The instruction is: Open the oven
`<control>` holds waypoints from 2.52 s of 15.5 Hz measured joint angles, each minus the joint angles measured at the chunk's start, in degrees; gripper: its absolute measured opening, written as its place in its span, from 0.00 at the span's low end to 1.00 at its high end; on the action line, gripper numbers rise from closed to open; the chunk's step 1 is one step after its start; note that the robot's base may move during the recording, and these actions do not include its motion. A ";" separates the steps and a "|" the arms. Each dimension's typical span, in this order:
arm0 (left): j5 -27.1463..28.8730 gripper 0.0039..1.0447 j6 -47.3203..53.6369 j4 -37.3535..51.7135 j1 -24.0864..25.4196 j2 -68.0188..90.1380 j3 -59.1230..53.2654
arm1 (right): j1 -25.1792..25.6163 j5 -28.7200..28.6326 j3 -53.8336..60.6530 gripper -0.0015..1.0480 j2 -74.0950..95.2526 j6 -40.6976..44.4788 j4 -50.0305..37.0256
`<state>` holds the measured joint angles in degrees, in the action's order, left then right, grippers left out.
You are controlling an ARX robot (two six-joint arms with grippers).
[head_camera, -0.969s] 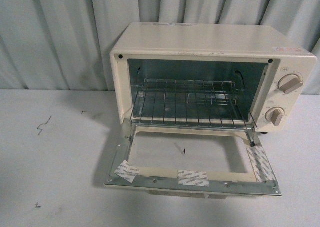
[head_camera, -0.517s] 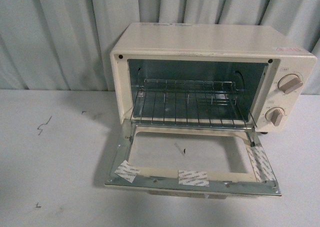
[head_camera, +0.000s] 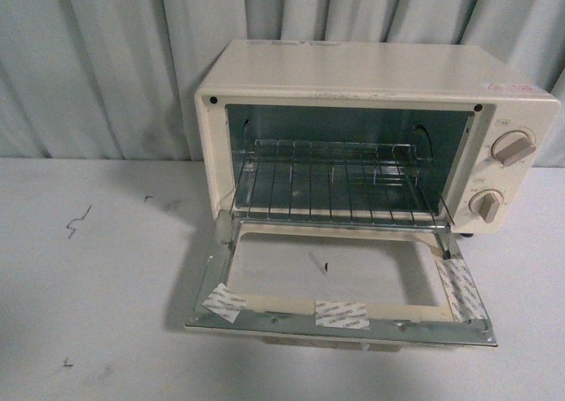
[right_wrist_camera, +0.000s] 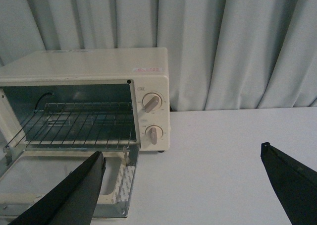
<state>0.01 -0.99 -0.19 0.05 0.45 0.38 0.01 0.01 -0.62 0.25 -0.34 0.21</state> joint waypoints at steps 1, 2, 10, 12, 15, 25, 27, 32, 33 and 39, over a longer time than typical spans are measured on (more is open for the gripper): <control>0.02 0.96 0.02 0.00 0.00 0.00 0.00 | 0.00 0.00 0.00 0.94 0.00 0.00 0.00; 0.02 0.93 0.00 0.00 0.00 0.00 0.00 | 0.00 0.00 0.00 0.94 0.00 0.00 0.00; 0.02 0.94 0.00 0.00 0.00 0.00 0.00 | 0.00 0.00 0.00 0.94 0.00 0.00 0.00; 0.02 0.94 0.00 0.00 0.00 0.00 0.00 | 0.00 -0.02 0.00 0.94 0.00 0.00 0.00; 0.02 0.94 0.00 0.00 0.00 0.00 0.00 | 0.00 0.00 0.00 0.94 0.00 0.00 0.00; 0.00 0.94 0.02 0.00 0.00 0.00 0.00 | 0.00 0.00 0.00 0.94 0.00 0.00 0.00; 0.02 0.94 0.00 0.00 0.00 0.00 0.00 | 0.00 0.00 0.00 0.94 0.00 0.00 0.00; 0.00 0.94 0.00 0.00 0.00 0.00 0.00 | 0.00 0.00 0.00 0.94 0.00 0.00 0.00; 0.02 0.94 0.00 0.00 0.00 0.00 0.00 | 0.00 0.00 0.00 0.94 0.00 0.00 0.00; 0.02 0.94 0.00 0.00 -0.02 0.00 0.00 | 0.00 0.00 0.00 0.94 0.00 0.00 0.00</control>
<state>0.03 -0.99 -0.19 0.03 0.45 0.38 0.01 0.01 -0.62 0.25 -0.34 0.21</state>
